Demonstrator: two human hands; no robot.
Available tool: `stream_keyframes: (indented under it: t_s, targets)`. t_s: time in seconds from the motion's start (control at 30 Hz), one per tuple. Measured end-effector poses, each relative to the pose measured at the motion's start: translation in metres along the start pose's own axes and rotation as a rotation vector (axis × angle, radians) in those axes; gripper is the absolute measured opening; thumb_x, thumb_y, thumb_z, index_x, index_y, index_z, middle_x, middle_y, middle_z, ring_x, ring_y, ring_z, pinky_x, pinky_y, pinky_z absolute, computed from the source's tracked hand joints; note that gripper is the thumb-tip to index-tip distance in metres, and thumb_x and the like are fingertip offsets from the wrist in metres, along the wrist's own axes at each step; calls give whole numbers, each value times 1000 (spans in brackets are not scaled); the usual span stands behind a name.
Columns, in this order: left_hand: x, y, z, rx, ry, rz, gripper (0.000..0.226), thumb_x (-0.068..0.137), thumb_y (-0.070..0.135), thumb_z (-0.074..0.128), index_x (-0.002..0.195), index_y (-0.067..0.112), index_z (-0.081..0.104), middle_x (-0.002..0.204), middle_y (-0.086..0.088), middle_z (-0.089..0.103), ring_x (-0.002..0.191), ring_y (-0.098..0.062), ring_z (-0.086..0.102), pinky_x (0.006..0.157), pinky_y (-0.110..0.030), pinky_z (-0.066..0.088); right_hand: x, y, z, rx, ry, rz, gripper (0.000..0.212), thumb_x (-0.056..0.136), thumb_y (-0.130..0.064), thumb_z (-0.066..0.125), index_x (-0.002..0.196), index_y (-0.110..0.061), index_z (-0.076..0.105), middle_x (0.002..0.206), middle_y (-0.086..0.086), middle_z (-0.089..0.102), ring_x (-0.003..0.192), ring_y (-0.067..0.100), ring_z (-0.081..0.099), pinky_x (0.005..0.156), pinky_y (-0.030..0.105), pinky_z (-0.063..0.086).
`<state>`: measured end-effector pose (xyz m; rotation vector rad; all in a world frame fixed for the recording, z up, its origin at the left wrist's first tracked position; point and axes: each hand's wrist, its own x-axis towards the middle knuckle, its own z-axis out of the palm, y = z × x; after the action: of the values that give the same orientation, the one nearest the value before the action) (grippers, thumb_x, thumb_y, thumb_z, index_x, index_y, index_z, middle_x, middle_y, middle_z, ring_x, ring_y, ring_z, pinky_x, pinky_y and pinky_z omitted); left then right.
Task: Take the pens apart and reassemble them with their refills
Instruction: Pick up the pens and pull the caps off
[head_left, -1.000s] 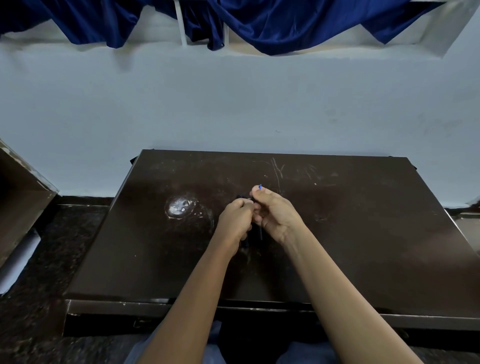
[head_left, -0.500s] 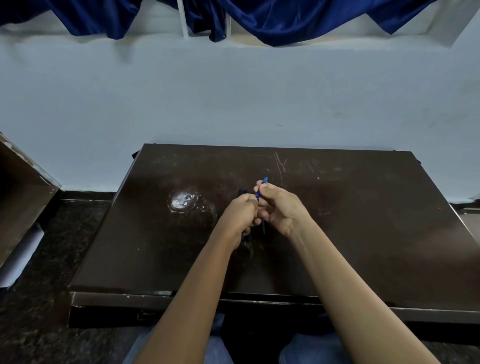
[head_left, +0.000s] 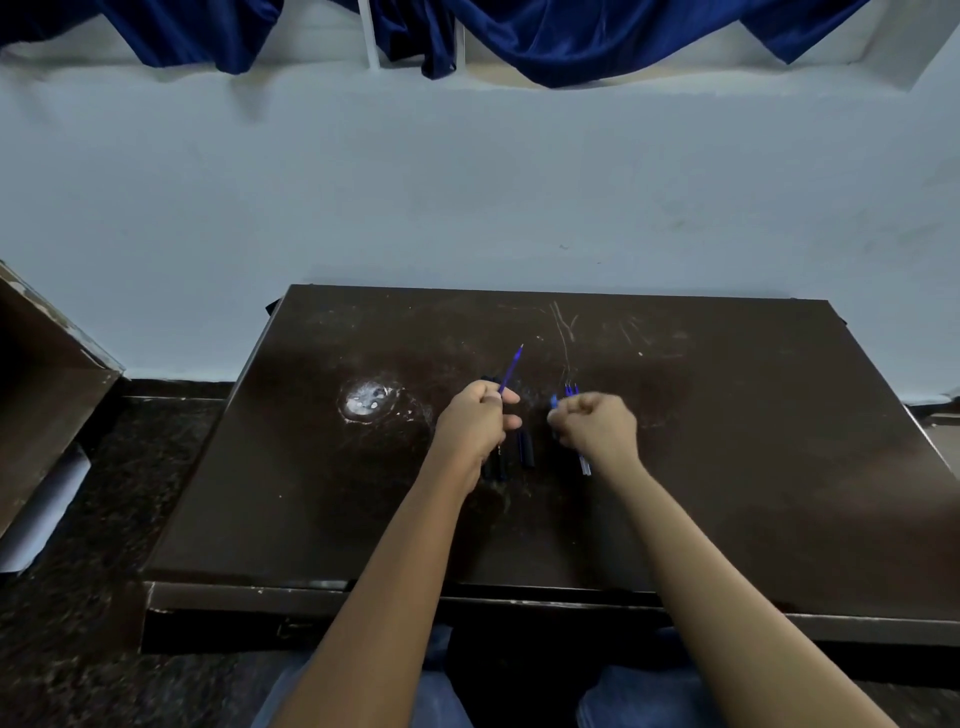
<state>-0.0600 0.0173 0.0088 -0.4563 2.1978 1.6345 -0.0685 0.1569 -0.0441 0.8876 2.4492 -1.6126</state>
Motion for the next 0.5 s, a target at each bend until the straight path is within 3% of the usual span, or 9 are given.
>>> stream_keyframes:
  t_s: [0.07,0.2,0.5]
  targets:
    - [0,0,0,-16,19,0,30,99,17,30,95,24,59,83,0,64,55,-5,43,46,-19,27,-2,7,5,-173,-56,-17,4,78,-16,72,75,-16,70,86,5,71,78,20,68,80,36,57]
    - [1,1,-1,-22,25,-6,29,100,16,30,98,23,58,91,-1,63,57,-3,45,46,-17,28,-7,12,9,-350,-56,-74,3,81,-18,70,82,-15,70,89,1,68,84,20,66,73,31,53]
    - [0,0,-2,-16,3,-33,30,100,18,29,96,25,58,84,1,64,56,-4,44,47,-19,28,-8,10,10,-244,-95,-64,9,80,-17,72,73,-15,67,82,9,71,77,24,69,79,42,59]
